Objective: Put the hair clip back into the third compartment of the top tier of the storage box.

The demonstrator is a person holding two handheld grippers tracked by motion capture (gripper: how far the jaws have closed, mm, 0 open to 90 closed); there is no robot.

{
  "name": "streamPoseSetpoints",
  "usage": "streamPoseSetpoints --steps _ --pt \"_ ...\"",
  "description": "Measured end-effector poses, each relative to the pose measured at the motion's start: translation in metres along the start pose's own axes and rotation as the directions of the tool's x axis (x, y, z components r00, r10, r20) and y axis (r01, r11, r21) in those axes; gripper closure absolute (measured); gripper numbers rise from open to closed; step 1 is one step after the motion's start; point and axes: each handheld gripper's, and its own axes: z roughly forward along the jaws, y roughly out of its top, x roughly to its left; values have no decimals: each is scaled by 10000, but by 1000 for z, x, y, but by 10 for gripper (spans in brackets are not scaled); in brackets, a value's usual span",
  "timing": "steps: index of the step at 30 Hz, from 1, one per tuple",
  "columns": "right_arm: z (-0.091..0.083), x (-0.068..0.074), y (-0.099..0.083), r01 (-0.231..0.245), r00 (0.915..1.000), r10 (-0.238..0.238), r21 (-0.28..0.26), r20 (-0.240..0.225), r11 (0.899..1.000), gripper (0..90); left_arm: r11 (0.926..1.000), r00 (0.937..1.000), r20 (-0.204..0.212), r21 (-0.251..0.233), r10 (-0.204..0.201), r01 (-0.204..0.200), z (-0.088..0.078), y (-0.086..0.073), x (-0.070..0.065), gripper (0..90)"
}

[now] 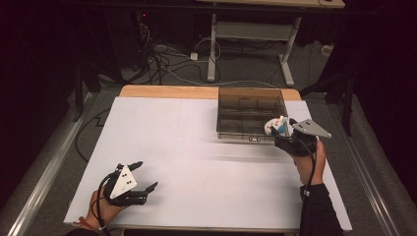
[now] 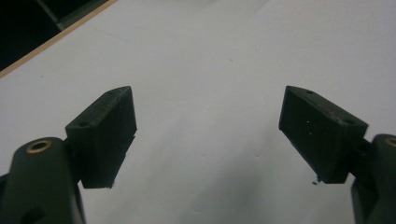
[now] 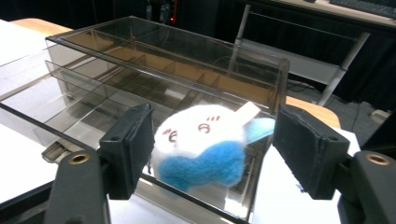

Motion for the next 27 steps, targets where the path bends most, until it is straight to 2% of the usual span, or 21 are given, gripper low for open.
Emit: streamPoseSetpoints --steps 2,4,8,12,27 --pt "-1 1 1 -31 9999 33 -115 146 9999 243 10000 10000 -1 -9 20 -20 0 0 0 182" --pt "-2 2 1 -124 9996 131 -243 253 9996 186 10000 10000 2 1 4 -4 0 0 0 182" --pt "-3 3 2 -230 9989 245 -369 411 9991 159 10000 10000 36 17 12 -12 0 0 0 181" --pt "-3 4 2 -247 9991 260 -391 340 9989 159 10000 10000 44 29 22 -23 0 0 0 181" --pt "-19 15 10 69 9995 -35 -1134 298 9935 159 10000 9999 83 49 69 -69 0 0 -1 180"
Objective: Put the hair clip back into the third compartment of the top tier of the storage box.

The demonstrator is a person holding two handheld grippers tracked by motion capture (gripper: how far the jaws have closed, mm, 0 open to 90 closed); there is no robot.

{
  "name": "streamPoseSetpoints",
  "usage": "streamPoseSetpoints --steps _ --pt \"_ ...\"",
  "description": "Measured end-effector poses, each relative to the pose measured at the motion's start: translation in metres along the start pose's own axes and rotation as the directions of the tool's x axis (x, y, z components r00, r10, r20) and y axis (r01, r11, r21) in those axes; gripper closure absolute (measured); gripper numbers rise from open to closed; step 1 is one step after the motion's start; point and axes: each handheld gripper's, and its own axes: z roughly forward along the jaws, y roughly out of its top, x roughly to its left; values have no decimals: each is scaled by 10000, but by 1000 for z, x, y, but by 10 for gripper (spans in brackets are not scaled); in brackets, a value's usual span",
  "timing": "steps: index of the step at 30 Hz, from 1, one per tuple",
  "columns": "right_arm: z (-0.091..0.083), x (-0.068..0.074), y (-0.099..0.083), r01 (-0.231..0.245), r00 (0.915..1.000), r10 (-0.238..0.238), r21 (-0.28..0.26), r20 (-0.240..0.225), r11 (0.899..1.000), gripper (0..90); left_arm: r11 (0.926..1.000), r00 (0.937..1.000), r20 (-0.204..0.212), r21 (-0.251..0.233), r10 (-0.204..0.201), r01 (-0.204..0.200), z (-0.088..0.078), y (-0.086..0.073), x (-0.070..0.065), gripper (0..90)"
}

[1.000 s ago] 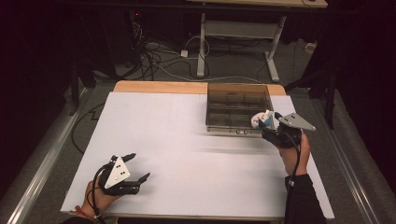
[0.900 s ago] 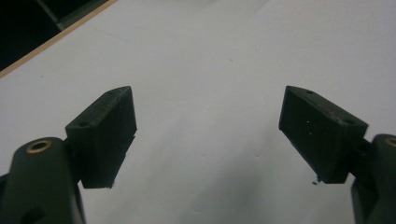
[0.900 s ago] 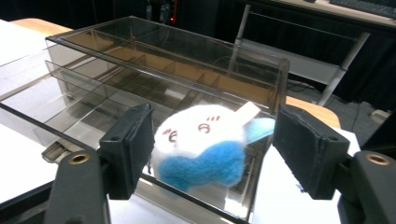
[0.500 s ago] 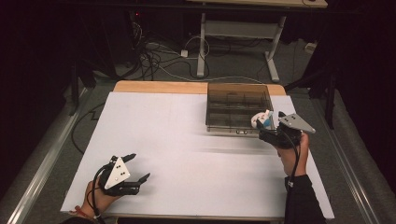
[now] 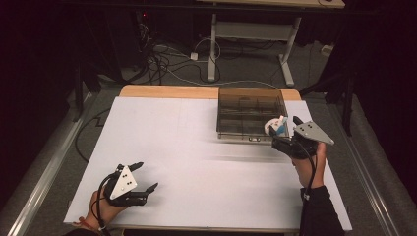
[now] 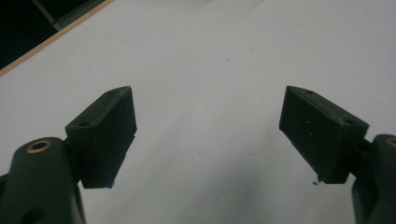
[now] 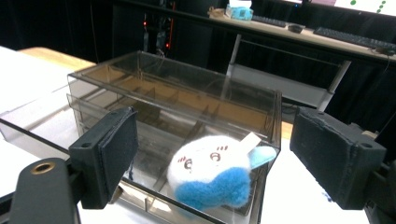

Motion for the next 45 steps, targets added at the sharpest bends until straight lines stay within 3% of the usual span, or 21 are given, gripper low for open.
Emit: streamPoseSetpoints --steps 18,32,45 --pt "-11 12 8 551 9972 -559 -172 -501 9983 178 10000 10000 26 -11 11 -11 0 0 -1 179" --pt "-18 29 12 622 9940 -652 -373 -873 9974 189 10000 9999 78 20 81 -81 1 1 -3 179" --pt "-35 42 5 1156 9851 -1189 -341 -1243 9927 189 10000 9998 184 -5 95 -95 1 1 -3 179"
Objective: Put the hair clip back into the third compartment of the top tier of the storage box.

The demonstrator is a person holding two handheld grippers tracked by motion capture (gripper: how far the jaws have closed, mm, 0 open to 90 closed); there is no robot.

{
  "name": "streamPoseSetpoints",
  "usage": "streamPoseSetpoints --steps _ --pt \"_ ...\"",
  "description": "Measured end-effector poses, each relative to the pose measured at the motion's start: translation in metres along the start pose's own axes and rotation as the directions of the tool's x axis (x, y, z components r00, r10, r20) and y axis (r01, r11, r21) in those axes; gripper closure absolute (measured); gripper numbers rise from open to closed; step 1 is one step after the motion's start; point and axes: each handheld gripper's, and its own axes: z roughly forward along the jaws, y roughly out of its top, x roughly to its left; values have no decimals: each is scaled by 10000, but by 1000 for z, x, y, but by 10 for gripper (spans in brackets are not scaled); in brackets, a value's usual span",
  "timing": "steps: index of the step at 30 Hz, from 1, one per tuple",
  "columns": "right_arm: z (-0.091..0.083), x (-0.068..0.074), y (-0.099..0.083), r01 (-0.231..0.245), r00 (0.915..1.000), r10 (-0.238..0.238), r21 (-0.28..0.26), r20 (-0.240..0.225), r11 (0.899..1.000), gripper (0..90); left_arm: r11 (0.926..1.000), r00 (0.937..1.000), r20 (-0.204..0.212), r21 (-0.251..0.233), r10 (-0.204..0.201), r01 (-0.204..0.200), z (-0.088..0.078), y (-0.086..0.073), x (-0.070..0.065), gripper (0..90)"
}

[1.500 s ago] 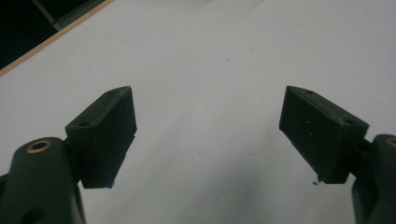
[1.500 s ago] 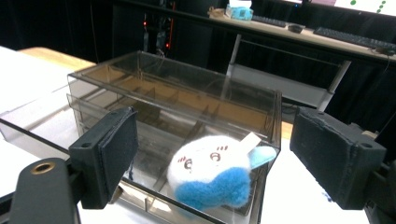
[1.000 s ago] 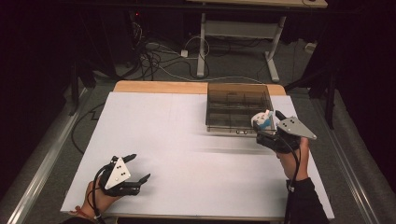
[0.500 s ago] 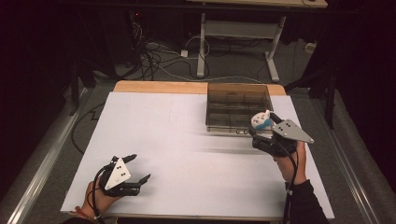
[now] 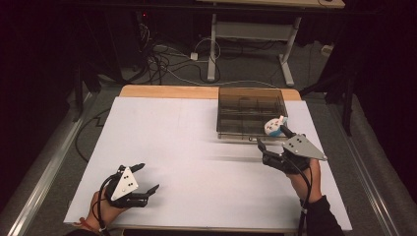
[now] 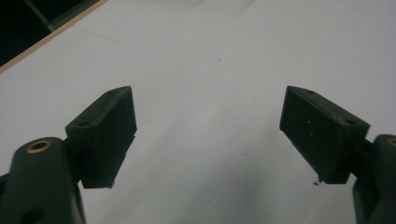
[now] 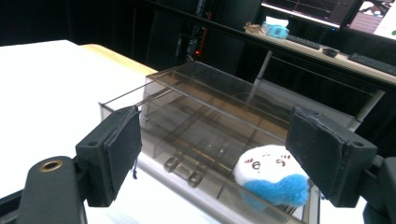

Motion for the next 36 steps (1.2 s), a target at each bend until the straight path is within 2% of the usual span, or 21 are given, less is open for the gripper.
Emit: streamPoseSetpoints --steps 4,7,17,36 --pt "-9 5 -1 245 9995 -246 -63 -192 9997 189 10000 10000 -11 12 11 -11 0 0 0 179" --pt "-14 7 -3 218 9990 -222 -97 -377 9997 189 10000 10000 16 35 14 -14 1 0 0 179" --pt "-23 12 -7 474 9975 -479 -121 -527 9988 189 10000 10000 29 21 24 -24 1 0 -1 179" --pt "-40 27 -18 1121 9883 -1120 -47 -1039 9937 189 10000 10000 75 35 50 -50 1 1 -1 179"
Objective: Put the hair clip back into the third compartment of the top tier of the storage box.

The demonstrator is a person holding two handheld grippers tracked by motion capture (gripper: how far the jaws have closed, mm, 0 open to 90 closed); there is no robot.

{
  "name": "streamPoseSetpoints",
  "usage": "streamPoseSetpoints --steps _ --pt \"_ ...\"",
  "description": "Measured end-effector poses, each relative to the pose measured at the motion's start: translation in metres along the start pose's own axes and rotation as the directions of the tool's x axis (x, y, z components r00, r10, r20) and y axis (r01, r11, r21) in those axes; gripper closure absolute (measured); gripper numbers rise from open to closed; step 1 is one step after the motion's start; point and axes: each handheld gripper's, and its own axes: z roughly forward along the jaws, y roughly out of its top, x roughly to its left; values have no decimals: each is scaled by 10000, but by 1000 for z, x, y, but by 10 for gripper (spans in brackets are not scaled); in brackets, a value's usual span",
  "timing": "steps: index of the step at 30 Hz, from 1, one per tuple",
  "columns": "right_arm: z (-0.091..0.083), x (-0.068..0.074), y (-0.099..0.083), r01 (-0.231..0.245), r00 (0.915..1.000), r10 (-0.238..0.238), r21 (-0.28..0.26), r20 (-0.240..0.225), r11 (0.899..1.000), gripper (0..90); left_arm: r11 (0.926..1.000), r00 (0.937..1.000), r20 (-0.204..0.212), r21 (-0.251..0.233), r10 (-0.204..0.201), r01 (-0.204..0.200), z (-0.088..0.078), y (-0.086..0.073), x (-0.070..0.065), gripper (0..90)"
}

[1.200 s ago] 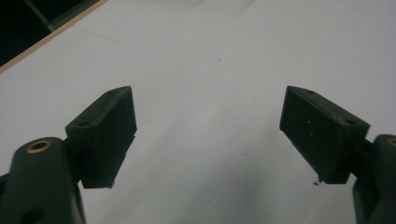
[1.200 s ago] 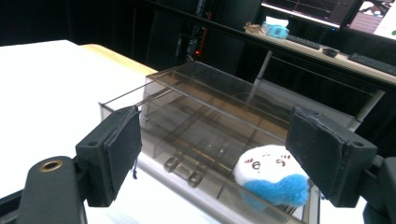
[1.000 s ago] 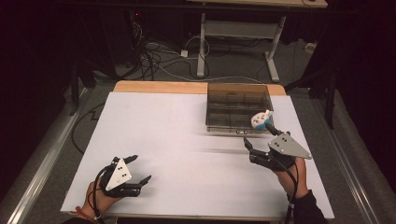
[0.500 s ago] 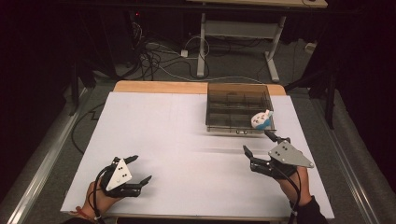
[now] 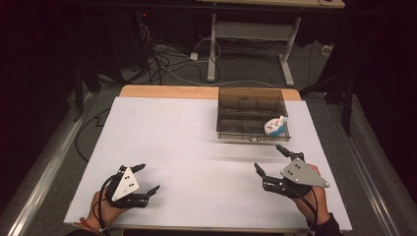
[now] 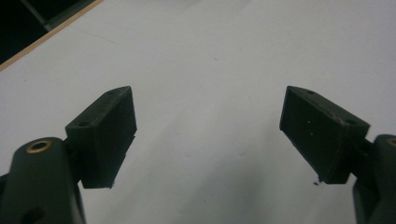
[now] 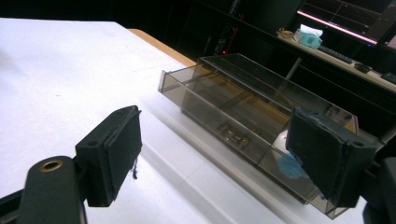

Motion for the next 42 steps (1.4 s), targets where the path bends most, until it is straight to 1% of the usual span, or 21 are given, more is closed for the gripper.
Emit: streamPoseSetpoints --steps 5,8,9,10,13,19,23,26,28,31,35,38,42 --pt "-3 4 -4 114 9999 -114 88 -43 9999 189 10000 10000 7 14 38 -38 0 0 0 179" --pt "-4 6 -8 222 9997 -220 180 -86 9996 188 10000 10000 18 -4 48 -48 0 1 -1 179" --pt "-4 6 -10 327 9994 -326 180 -80 9993 188 10000 10000 26 -9 53 -53 0 1 -1 179" --pt "-4 7 -11 291 9995 -289 230 -81 9993 188 10000 10000 34 -22 49 -49 0 1 -1 179" --pt "-5 8 -16 439 9990 -436 287 -111 9986 188 10000 10000 50 -30 53 -52 0 1 -1 179" --pt "-5 10 -26 460 9989 -454 437 -143 9980 186 10000 9999 98 -48 69 -69 0 1 -1 178" --pt "-3 11 -35 653 9978 -647 451 -143 9968 182 10000 9999 161 -75 39 -38 1 1 -2 179" --pt "-3 11 -40 551 9984 -544 457 -155 9974 182 9999 9997 232 -30 114 -113 2 1 -3 178" --pt "-2 11 -43 688 9976 -682 431 -148 9967 181 9999 9996 265 -43 125 -123 2 1 -3 179" --pt "-3 11 -49 551 9984 -543 476 -181 9973 180 9999 9996 284 -90 95 -93 2 2 -3 178" --pt "-3 8 -57 456 9989 -453 500 -83 9977 180 9998 9996 257 -139 144 -141 3 2 -3 179" --pt "-4 6 -63 231 9997 -231 586 -5 9980 179 9998 9996 247 -171 121 -117 2 3 -3 178" --pt "-6 3 -72 41 9999 -49 749 96 9972 178 9998 9997 244 -170 82 -77 1 2 -2 178"
